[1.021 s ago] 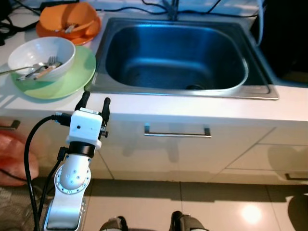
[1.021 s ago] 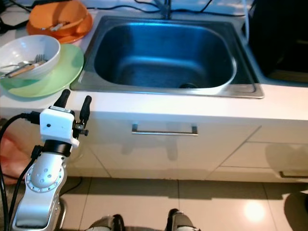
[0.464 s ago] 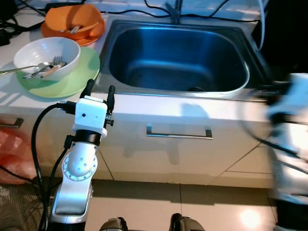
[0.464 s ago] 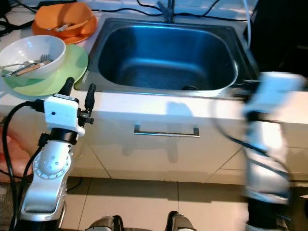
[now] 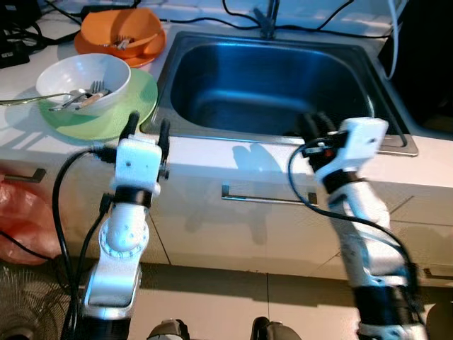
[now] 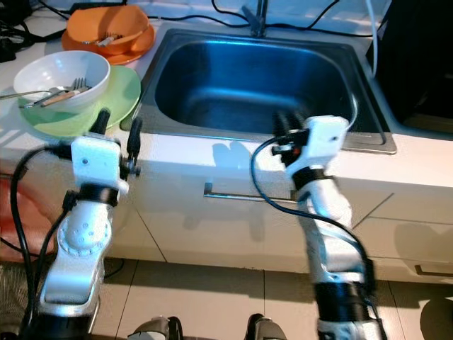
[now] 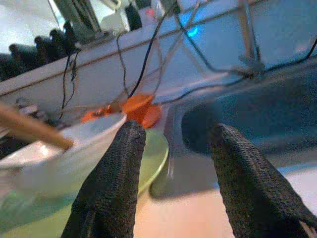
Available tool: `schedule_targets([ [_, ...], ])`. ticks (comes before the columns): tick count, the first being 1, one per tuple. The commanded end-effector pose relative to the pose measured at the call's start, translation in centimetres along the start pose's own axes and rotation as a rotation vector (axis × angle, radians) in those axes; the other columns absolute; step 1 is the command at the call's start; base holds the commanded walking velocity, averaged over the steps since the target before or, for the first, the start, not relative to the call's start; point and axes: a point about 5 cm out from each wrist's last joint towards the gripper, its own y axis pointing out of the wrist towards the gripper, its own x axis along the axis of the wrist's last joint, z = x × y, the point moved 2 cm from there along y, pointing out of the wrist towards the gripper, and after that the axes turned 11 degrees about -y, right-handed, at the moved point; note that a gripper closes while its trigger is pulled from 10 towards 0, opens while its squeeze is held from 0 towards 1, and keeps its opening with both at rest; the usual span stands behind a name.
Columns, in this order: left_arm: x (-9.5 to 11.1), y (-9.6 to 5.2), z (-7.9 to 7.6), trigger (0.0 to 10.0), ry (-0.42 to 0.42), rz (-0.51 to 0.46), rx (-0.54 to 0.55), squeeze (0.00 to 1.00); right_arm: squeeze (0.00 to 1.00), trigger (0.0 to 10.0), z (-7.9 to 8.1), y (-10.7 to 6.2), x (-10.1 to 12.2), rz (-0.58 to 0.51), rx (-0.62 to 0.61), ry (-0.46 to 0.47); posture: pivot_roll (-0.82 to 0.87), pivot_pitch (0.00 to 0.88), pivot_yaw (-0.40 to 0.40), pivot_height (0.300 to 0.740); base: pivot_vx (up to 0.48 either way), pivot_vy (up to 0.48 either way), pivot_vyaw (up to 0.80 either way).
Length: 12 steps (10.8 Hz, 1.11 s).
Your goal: Kitchen organization
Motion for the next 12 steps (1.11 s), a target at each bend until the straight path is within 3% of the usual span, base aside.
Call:
schedule_targets([
  [1, -0.4, -0.3, 0.3, 10.0, 0.02, 0.002, 0.032, 0.0, 0.0, 10.0, 0.0, 0.2, -0.2, -0.007, 0.005, 0.009, 0.05, 0.093, -0.02, 0.74, 0.0, 0.0, 0.0],
  [6, -0.1, -0.4, 4.2, 10.0, 0.098, -0.021, 0.281, 0.0, 0.0, 10.0, 0.2, 0.6, -1.2, -0.005, -0.001, 0.031, 0.06, 0.115, -0.019, 0.74, 0.0, 0.0, 0.0],
  [9, -0.9, -0.1, 3.4, 10.0, 0.072, 0.016, 0.233, 0.0, 0.0, 10.0, -0.1, 0.6, -1.4, -0.005, -0.027, 0.036, 0.06, 0.117, -0.018, 0.74, 0.0, 0.0, 0.0],
  [12, -1.1, 0.8, 0.1, 10.0, 0.025, 0.029, 0.042, 0.0, 0.0, 10.0, -0.2, 0.6, -1.5, 0.003, -0.037, 0.008, 0.05, 0.125, -0.014, 0.74, 0.0, 0.0, 0.0],
])
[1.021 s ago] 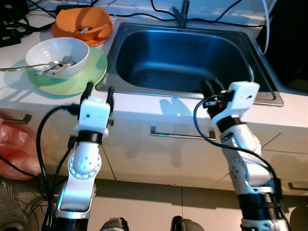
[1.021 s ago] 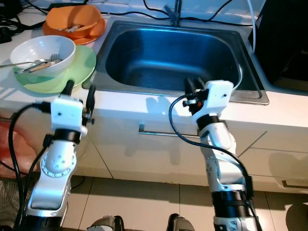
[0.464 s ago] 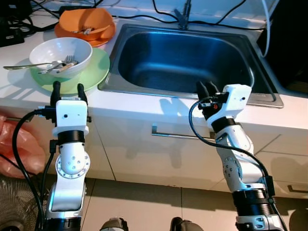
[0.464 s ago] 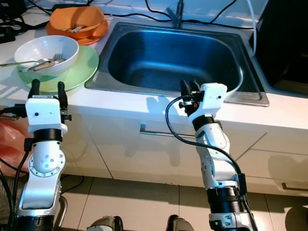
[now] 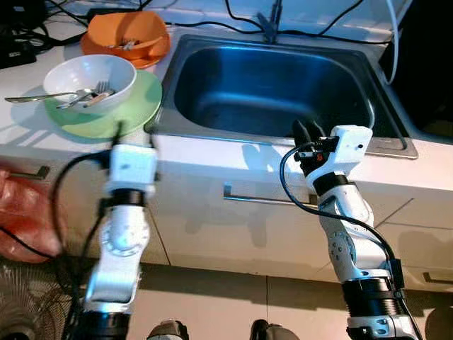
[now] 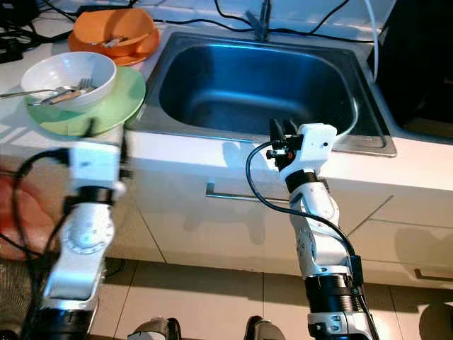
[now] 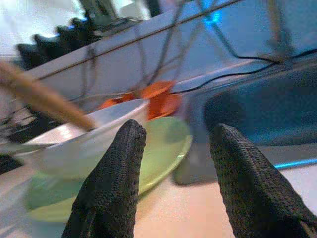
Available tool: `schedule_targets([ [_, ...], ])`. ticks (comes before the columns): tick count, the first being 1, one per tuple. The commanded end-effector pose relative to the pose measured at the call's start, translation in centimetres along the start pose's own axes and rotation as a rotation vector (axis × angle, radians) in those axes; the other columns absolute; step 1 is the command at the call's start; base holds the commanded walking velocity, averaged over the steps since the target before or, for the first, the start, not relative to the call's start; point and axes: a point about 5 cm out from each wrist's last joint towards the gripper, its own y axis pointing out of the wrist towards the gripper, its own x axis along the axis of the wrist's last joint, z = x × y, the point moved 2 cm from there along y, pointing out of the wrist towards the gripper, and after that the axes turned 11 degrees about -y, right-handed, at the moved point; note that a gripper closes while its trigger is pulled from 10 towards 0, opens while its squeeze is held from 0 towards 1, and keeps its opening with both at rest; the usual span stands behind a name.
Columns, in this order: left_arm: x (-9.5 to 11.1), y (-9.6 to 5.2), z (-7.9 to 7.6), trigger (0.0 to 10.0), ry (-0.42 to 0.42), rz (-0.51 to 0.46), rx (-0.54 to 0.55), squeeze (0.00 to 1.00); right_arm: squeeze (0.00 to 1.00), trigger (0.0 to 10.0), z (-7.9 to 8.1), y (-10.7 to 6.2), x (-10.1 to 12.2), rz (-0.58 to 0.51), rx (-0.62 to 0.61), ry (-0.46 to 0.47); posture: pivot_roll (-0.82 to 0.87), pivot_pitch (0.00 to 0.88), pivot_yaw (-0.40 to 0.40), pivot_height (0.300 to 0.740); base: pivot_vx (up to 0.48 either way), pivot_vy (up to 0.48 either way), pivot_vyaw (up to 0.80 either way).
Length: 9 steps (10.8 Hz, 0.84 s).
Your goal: Kitchen organization
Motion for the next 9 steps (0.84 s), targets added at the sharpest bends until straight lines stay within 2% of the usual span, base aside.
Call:
schedule_targets([
  [1, -0.15, -0.01, -0.83, 10.0, -0.014, 0.004, -0.046, 0.0, 0.0, 10.0, -0.34, -0.06, 0.02, -0.004, -0.016, -0.012, 0.05, 0.126, -0.014, 0.74, 0.0, 0.0, 0.0],
  [9, -0.22, -0.16, -0.96, 10.0, -0.029, 0.01, -0.069, 0.0, 0.0, 10.0, -0.45, -0.27, -0.2, 0.0, -0.04, -0.012, 0.04, 0.135, -0.009, 0.74, 0.0, 0.0, 0.51],
])
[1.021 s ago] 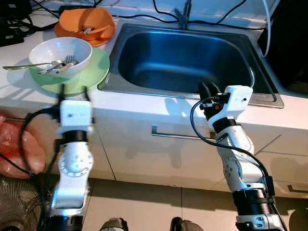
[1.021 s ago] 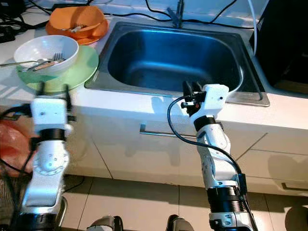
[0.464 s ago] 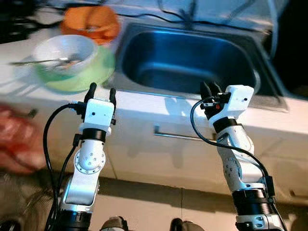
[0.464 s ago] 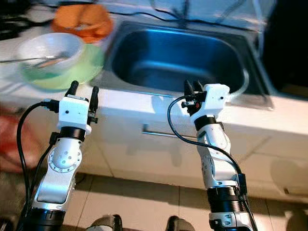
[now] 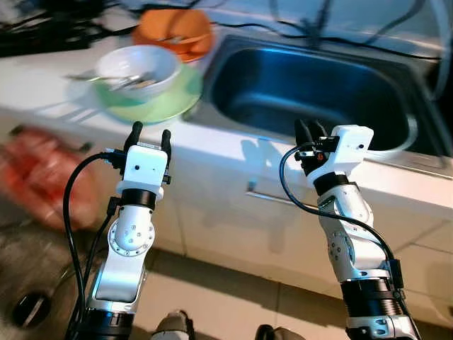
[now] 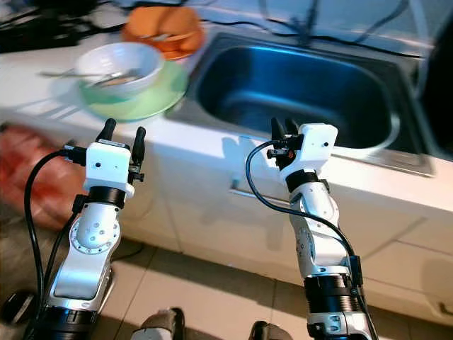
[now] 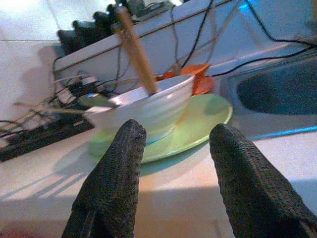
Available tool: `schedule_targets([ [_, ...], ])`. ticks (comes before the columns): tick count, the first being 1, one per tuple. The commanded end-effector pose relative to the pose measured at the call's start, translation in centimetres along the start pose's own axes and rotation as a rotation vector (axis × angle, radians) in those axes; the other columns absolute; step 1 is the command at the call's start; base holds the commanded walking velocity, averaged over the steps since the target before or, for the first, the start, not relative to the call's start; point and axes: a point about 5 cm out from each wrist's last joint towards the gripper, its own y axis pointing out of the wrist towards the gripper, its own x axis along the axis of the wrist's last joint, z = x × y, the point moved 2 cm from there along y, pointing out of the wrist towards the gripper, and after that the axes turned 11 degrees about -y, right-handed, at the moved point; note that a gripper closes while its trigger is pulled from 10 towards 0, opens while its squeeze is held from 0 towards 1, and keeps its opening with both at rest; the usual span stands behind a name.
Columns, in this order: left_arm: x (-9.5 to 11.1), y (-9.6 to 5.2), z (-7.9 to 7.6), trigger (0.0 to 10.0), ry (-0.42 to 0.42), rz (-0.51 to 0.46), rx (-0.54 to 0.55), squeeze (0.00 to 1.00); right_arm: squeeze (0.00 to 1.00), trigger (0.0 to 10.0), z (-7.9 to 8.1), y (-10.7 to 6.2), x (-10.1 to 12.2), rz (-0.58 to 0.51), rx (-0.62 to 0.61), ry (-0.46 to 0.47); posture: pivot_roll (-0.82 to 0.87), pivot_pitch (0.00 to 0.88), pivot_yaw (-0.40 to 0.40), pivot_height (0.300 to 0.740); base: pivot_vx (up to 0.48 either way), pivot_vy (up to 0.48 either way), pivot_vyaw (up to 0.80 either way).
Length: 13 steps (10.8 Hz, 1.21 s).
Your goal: Kitchen organization
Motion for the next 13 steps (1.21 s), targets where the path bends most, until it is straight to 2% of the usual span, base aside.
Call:
schedule_targets([
  [1, -0.04, -0.13, -0.25, 10.0, -0.004, 0.003, -0.02, 0.0, 0.0, 10.0, -0.51, -0.28, -0.29, 0.008, -0.025, -0.001, 0.04, 0.136, -0.01, 0.74, 0.0, 0.0, 0.58],
  [3, -0.07, -0.16, -0.32, 10.0, -0.006, 0.006, -0.024, 0.0, 0.0, 10.0, -0.52, -0.31, -0.33, 0.009, -0.027, -0.001, 0.04, 0.135, -0.01, 0.74, 0.0, 0.0, 0.58],
  [13, -0.31, -0.15, -0.53, 10.0, -0.014, 0.022, -0.027, 0.0, 0.0, 10.0, -0.72, -0.1, -0.62, 0.028, -0.048, -0.007, 0.04, 0.132, -0.014, 0.74, 0.0, 0.0, 0.0],
])
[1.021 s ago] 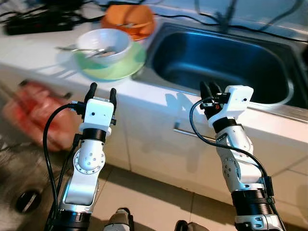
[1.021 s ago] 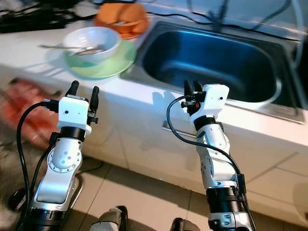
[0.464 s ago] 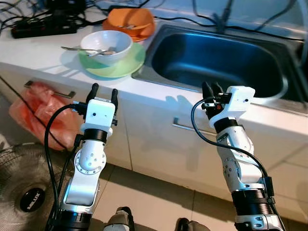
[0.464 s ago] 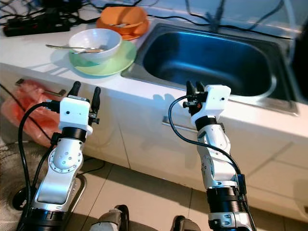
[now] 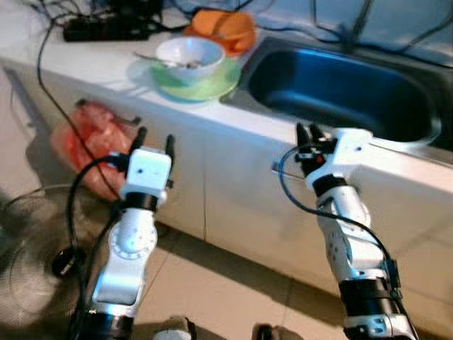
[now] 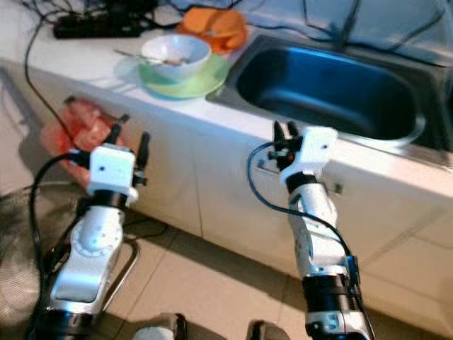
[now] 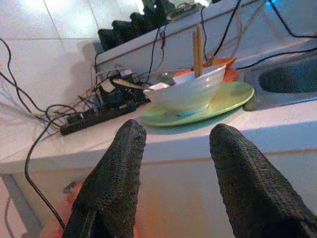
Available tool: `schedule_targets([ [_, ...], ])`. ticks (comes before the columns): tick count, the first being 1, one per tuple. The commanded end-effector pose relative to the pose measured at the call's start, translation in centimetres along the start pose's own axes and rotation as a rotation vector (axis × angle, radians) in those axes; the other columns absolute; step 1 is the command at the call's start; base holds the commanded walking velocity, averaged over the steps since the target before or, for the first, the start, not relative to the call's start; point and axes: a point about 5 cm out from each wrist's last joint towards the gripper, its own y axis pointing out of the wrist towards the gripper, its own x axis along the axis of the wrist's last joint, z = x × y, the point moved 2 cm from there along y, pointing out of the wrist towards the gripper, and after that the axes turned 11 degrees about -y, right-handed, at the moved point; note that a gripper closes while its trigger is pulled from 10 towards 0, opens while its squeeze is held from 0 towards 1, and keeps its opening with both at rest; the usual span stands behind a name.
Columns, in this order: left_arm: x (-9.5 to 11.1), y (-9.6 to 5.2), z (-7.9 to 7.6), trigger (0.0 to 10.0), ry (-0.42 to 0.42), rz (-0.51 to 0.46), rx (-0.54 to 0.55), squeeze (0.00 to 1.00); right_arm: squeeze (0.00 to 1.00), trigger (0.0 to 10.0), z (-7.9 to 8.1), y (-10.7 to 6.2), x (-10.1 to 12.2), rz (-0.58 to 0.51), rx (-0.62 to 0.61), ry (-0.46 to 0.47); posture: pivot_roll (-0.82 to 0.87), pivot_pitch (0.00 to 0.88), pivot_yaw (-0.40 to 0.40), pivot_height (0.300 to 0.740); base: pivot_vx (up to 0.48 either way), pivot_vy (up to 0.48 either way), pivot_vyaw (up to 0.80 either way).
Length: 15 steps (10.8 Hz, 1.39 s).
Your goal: Kitchen organization
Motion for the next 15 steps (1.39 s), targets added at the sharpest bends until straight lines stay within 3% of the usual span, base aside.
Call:
schedule_targets([
  [1, 0.21, 0.17, -0.24, 10.0, -0.008, -0.001, -0.005, 0.0, 0.0, 10.0, -0.57, -0.11, 0.14, -0.005, -0.02, -0.013, 0.04, 0.132, -0.014, 0.74, 0.0, 0.0, 0.0],
  [4, 0.13, 0.15, -0.16, 10.0, -0.008, 0.004, 0.007, 0.0, 0.0, 10.0, -0.54, -0.07, 0.12, -0.005, -0.021, -0.003, 0.04, 0.132, -0.02, 0.74, 0.0, 0.0, 0.0],
  [15, 0.24, 0.21, 0.37, 10.0, -0.001, -0.002, 0.037, 0.0, 0.0, 10.0, -0.1, 0.07, 0.22, -0.014, -0.008, 0.028, 0.05, 0.132, -0.02, 0.74, 0.293, 0.0, 0.0],
])
